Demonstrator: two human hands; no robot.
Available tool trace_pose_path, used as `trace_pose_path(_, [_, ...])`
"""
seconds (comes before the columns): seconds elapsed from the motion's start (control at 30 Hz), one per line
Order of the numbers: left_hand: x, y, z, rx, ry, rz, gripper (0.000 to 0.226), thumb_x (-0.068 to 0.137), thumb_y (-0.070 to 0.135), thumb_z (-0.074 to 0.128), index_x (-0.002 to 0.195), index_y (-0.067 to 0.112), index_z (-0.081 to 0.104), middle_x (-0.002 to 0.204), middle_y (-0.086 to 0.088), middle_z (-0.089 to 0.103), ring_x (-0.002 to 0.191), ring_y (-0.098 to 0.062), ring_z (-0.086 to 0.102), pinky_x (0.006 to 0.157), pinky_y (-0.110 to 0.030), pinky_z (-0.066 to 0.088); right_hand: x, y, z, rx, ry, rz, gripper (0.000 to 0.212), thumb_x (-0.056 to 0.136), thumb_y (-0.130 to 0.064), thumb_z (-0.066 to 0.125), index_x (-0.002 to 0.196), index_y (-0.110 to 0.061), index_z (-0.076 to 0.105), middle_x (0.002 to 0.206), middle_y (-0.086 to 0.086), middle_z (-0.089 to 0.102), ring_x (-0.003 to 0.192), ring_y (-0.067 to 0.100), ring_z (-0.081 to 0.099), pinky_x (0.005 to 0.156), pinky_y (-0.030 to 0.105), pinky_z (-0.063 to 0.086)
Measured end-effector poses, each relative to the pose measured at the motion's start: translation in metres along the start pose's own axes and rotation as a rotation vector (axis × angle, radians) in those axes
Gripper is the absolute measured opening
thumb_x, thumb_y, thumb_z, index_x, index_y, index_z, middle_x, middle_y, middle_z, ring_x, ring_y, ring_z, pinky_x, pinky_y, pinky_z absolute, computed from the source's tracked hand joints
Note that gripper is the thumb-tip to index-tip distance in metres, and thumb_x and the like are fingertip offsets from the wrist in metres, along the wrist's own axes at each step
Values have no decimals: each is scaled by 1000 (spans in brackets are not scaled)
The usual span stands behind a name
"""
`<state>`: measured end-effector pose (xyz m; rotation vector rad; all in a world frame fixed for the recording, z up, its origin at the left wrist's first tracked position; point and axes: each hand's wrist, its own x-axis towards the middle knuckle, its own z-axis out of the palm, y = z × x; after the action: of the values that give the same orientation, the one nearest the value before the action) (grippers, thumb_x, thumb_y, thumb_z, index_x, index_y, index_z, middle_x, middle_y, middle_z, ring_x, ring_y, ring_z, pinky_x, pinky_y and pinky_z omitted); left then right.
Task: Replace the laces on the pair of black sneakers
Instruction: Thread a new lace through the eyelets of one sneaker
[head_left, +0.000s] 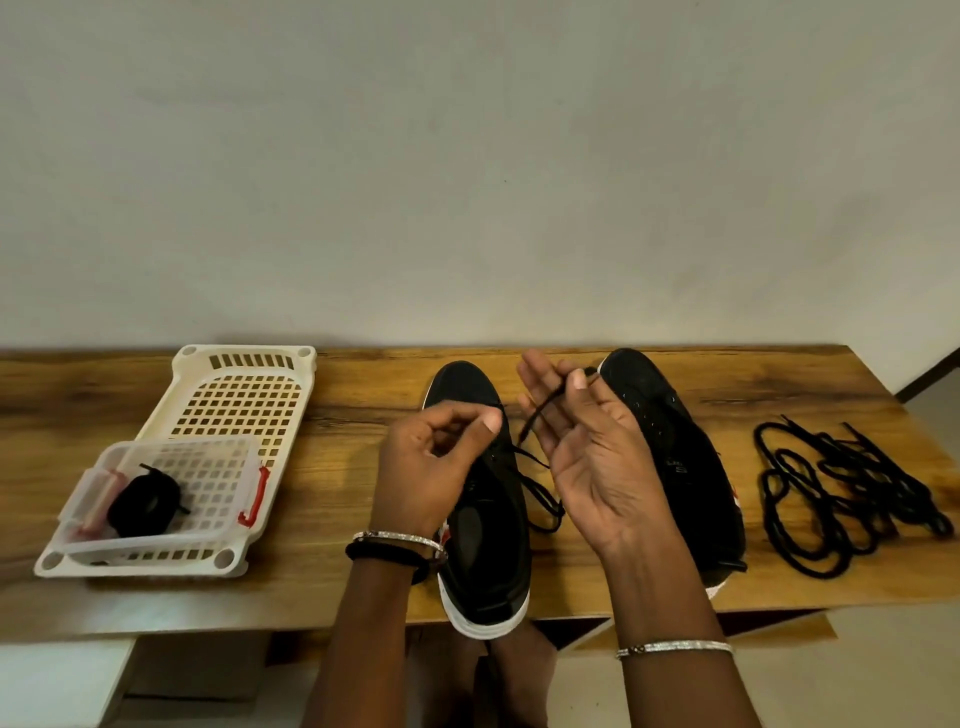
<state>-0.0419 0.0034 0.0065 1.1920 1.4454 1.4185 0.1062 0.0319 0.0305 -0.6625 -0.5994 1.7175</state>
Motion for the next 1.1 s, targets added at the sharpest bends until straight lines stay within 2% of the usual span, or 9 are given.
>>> trace_pose_path(0.17, [-1, -5, 5, 154, -107, 62, 10, 80, 36, 78, 85, 27, 79, 86, 7, 74, 80, -17, 69, 76, -40, 58, 3, 11, 6, -92, -43, 30, 16, 102, -12, 49, 114, -3, 55, 126, 18, 69, 125, 21, 63, 115, 38, 39])
trace_pose_path(0.3, [0, -2, 3, 85, -59, 40, 8, 86, 27, 74, 87, 20, 77, 75, 6, 73, 67, -9, 66, 60, -24, 51, 2, 14, 6, -201, -31, 28, 25, 100, -12, 56, 119, 4, 60, 121, 16, 71, 115, 22, 68, 93, 31, 57])
trace_pose_path(0.37, [1, -1, 0, 12, -14, 3, 10, 87, 27, 72, 88, 18, 76, 73, 5, 73, 66, -5, 65, 61, -19, 48, 1, 15, 2, -376, -19, 25, 28, 94, -20, 65, 115, -1, 68, 115, 12, 74, 104, 19, 71, 83, 27, 57])
trace_pose_path(0.47, [3, -4, -5, -25, -13, -21, 14, 87, 30, 71, 91, 18, 76, 83, -2, 76, 80, -18, 72, 71, -36, 57, 1, 16, -4, -583, -29, 64, 34, 83, -27, 75, 112, -8, 75, 103, 6, 76, 91, 15, 68, 78, 26, 55])
trace_pose_path(0.6, [4, -5, -7, -4, -14, -2, 9, 88, 27, 71, 90, 20, 76, 84, -3, 75, 82, -26, 72, 77, -49, 59, 1, 16, -5, -537, -50, 124, 38, 76, -18, 78, 110, -1, 75, 83, 8, 74, 69, 11, 61, 61, 20, 52])
trace_pose_path(0.73, [5, -9, -8, -20, -39, 13, 13, 86, 37, 73, 88, 25, 76, 87, -4, 74, 84, -34, 69, 78, -58, 57, 2, 15, -8, -520, -47, 147, 32, 78, -6, 77, 110, 1, 74, 80, 12, 74, 64, 10, 62, 56, 17, 50])
trace_pose_path(0.83, [5, -10, -10, -2, -26, -4, 22, 85, 46, 72, 89, 25, 76, 86, 1, 74, 80, -22, 68, 76, -46, 58, 2, 16, -10, -528, -52, 166, 29, 81, 0, 75, 110, 2, 74, 81, 12, 73, 65, 11, 63, 58, 17, 51])
trace_pose_path(0.93, [7, -13, -15, 99, 89, 5, 13, 93, 31, 64, 92, 23, 75, 86, 7, 73, 71, -6, 60, 66, -22, 50, 2, 17, -12, -495, 2, 169, 25, 85, 2, 72, 109, 6, 72, 82, 13, 72, 69, 13, 64, 64, 18, 56])
trace_pose_path(1.1, [5, -16, -30, 251, 95, -57, 4, 87, 24, 73, 84, 23, 73, 75, 9, 67, 61, 1, 56, 55, -11, 44, 4, 17, -13, -408, 100, 144, 16, 87, 2, 69, 103, 5, 70, 79, 16, 72, 66, 17, 69, 65, 21, 60])
